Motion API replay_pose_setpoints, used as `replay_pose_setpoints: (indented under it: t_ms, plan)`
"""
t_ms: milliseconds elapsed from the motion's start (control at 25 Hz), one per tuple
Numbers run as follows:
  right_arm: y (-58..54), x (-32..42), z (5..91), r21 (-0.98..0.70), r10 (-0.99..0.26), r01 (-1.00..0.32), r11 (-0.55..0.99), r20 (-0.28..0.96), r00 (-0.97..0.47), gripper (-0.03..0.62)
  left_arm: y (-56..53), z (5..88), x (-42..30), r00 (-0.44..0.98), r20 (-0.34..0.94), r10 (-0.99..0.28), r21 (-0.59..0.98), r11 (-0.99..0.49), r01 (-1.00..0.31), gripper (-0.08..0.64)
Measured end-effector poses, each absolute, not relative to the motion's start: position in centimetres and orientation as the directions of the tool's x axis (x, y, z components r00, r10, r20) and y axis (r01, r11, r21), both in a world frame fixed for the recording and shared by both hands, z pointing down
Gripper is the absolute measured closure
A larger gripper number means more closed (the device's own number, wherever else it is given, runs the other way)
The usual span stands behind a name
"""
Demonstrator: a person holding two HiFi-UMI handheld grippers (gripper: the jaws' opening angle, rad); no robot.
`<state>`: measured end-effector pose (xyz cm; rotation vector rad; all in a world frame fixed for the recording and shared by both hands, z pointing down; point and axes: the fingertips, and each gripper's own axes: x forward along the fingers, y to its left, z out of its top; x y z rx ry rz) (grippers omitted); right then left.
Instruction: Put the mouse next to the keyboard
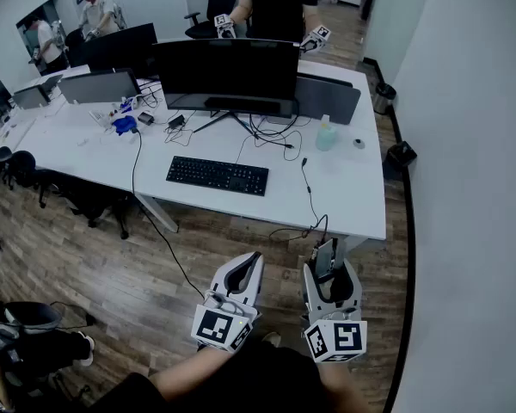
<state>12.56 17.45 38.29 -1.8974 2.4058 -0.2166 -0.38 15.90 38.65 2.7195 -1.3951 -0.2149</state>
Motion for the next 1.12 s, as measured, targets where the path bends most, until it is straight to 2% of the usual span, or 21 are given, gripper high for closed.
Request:
replay_pose_setpoints:
  t_ms: [440, 760, 1120]
  plan:
    - [18.0, 14.5, 37.7, -0.120, -0.955, -0.948, 0.294, 0.001, -0.296, 0.288, 16.6, 39.7, 0.8, 0.523, -0.073, -0.849, 0.130, -0.528, -0.839, 0.546]
    - [15.6, 15.9, 39.1, -0.147, -0.961, -0.952, 0.267, 0.032, -0.274, 0.288, 14.6, 40.7, 1.4, 0.520, -0.063, -0.852, 0.168, -0.522, -0.836, 0.546]
    - [9.1, 15.5, 39.8, -0.155, -0.973, -0.965, 0.212, 0.060, -0.223, 0.288, 7.4, 41.2, 1.4, 0.566, -0.063, -0.822, 0.207, -0.566, -0.798, 0.546]
